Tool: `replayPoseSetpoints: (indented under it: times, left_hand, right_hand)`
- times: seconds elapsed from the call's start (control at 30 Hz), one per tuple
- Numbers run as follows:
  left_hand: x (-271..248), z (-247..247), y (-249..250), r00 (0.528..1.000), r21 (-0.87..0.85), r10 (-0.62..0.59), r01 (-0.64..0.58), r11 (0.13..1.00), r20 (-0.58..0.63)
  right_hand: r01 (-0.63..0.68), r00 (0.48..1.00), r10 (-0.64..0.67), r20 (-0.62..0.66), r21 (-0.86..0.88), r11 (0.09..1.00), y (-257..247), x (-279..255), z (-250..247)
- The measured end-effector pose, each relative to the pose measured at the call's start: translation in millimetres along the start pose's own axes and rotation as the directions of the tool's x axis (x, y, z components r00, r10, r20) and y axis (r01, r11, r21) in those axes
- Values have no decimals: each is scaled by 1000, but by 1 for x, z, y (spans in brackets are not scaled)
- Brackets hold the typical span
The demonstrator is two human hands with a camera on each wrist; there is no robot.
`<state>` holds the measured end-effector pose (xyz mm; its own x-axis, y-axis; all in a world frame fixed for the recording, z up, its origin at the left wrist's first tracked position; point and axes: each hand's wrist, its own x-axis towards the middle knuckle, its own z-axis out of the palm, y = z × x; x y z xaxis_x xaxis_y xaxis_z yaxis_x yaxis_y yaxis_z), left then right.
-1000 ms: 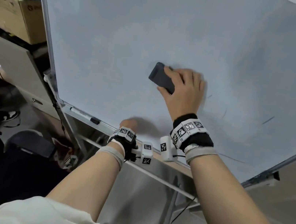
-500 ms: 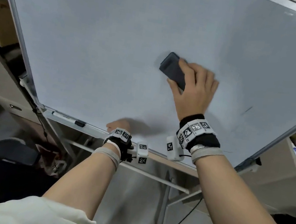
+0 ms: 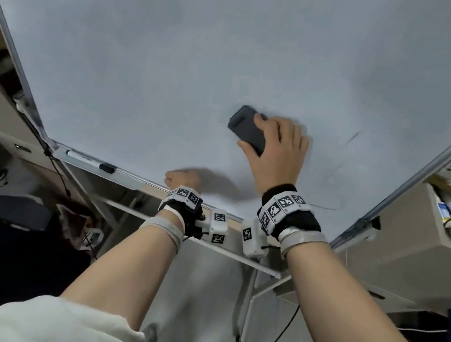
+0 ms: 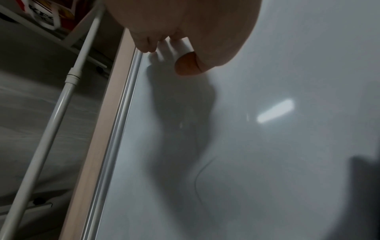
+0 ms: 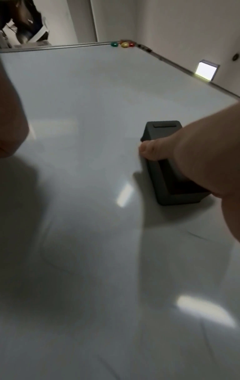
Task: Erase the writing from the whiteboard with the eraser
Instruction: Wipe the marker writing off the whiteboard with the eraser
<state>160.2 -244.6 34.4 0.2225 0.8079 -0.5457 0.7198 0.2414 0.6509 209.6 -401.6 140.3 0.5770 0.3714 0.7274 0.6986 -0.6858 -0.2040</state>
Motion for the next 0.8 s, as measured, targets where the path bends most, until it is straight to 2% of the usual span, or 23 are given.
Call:
replayPoseSetpoints:
  times: [0.07, 0.13, 0.3, 0.37, 0.43, 0.47, 0.57, 0.67, 0.8]
  left_hand:
    - [-16, 7, 3, 998, -103, -13, 6, 995, -65]
    - [-36, 13, 6, 998, -162, 1, -11, 987, -56]
    - [-53, 25, 2, 999, -193, -20, 13, 981, -32]
    - [-51, 26, -4, 999, -151, 32, -32, 988, -1]
    - [-50, 22, -11, 987, -80, 119, -110, 991, 108]
    - [-47, 21, -11, 987, -72, 116, -108, 991, 112]
    - [-38, 15, -2, 1000, -125, 17, -14, 992, 19]
    - [-42, 2, 5, 998, -151, -23, 33, 988, 67]
    - [-34, -8, 9, 995, -92, -69, 75, 993, 75]
  right_hand:
    - [-77, 994, 76, -72, 1, 997, 11, 7, -16]
    - [-183, 973, 188, -134, 49, 982, 23, 10, -30]
    - [-338, 907, 355, -225, 112, 934, 47, 6, -51]
    - [-355, 896, 375, -237, 122, 927, 48, 5, -53]
    - [-355, 890, 381, -250, 144, 924, 43, 7, -50]
    - [-348, 891, 378, -251, 156, 925, 39, 8, -48]
    - [-283, 936, 306, -172, 149, 948, 19, 16, -36]
    - [-211, 976, 215, -31, 101, 972, -7, 24, -16]
    - [-142, 988, 139, 70, 43, 989, -32, 34, 4]
